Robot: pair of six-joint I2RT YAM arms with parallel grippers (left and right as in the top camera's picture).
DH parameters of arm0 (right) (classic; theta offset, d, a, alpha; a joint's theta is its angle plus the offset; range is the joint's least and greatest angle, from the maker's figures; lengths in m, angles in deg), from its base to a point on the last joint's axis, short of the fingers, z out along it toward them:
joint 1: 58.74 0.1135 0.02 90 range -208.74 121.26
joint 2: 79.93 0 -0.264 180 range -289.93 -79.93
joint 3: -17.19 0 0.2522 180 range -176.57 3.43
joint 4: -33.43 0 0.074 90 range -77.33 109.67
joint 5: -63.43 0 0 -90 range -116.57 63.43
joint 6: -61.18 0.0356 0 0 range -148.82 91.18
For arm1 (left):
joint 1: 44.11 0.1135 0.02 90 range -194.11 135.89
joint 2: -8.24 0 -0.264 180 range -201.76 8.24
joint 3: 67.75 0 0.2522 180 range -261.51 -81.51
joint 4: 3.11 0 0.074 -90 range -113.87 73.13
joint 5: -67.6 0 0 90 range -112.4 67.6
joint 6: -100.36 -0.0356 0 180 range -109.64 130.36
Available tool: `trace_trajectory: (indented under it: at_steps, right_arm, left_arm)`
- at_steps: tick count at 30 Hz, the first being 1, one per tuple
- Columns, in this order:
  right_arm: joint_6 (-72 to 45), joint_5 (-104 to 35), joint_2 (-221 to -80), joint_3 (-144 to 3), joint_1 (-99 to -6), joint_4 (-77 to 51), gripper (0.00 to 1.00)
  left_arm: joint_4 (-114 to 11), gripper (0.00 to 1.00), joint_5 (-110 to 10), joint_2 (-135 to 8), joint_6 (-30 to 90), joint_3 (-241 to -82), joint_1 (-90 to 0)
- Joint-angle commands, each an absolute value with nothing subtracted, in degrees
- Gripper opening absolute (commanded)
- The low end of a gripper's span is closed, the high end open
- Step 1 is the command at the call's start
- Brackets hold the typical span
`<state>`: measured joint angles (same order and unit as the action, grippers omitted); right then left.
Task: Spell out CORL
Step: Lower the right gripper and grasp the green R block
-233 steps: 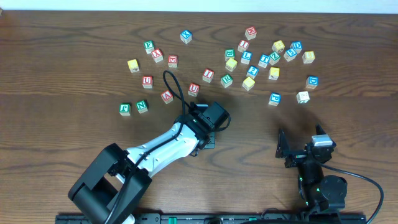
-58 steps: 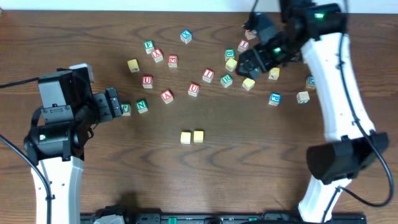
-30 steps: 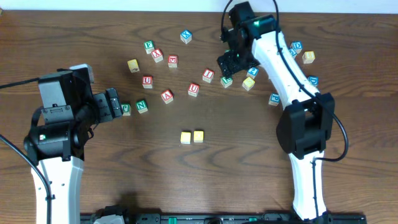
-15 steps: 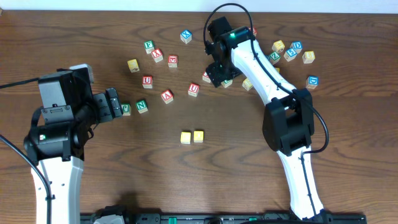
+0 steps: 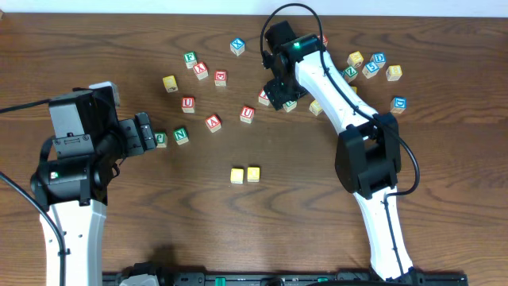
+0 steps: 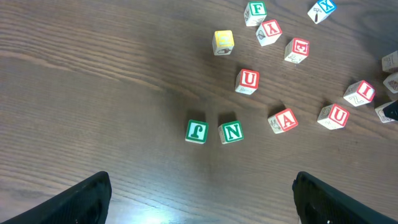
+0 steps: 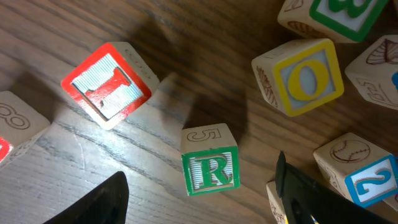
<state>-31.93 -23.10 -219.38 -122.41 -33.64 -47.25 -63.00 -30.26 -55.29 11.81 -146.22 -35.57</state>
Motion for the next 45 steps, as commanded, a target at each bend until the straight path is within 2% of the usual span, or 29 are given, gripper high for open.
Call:
trace_trajectory:
  at_steps: [1, 9, 13, 18, 27, 30, 34, 38, 45]
  right_arm:
    - [-31.4, -22.1, -219.8, -121.4, -33.4, -46.4, 0.72]
    - [-31.4, -20.8, -219.9, -118.7, -33.4, -44.8, 0.71]
    - [-31.4, -20.9, -219.9, -118.5, -33.4, -44.1, 0.60]
    - [-31.1, -20.9, -219.9, -116.9, -33.3, -42.6, 0.62]
    - [-31.1, -20.9, -219.9, -115.7, -33.2, -41.3, 0.59]
    - [-31.1, -20.9, -219.9, -115.7, -33.2, -41.1, 0.51]
    - [-31.1, -20.9, -219.9, -115.7, -33.2, -41.0, 0.45]
    - [-31.1, -20.9, -219.9, -115.7, -33.2, -41.1, 0.27]
    - [-31.1, -20.9, -219.9, -115.7, -33.2, -41.2, 0.20]
  left_arm:
    - [-63.1, 0.92, -30.9, -55.0, 11.5, -147.4, -35.3]
    - [-63.1, 0.92, -30.9, -55.0, 11.5, -147.4, -35.3]
    - [-63.1, 0.92, -30.9, -55.0, 11.5, -147.4, -35.3]
    - [-63.1, 0.92, -30.9, -55.0, 11.5, -147.4, -35.3]
    - [-63.1, 0.92, -30.9, -55.0, 11.5, -147.4, -35.3]
    - [-63.1, 0.92, -30.9, -55.0, 11.5, -147.4, -35.3]
    - [-63.1, 0.92, -30.9, -55.0, 11.5, -147.4, -35.3]
    - [-63.1, 0.92, -30.9, -55.0, 11.5, -147.4, -35.3]
    - [-63.1, 0.92, -30.9, -55.0, 11.5, -147.4, -35.3]
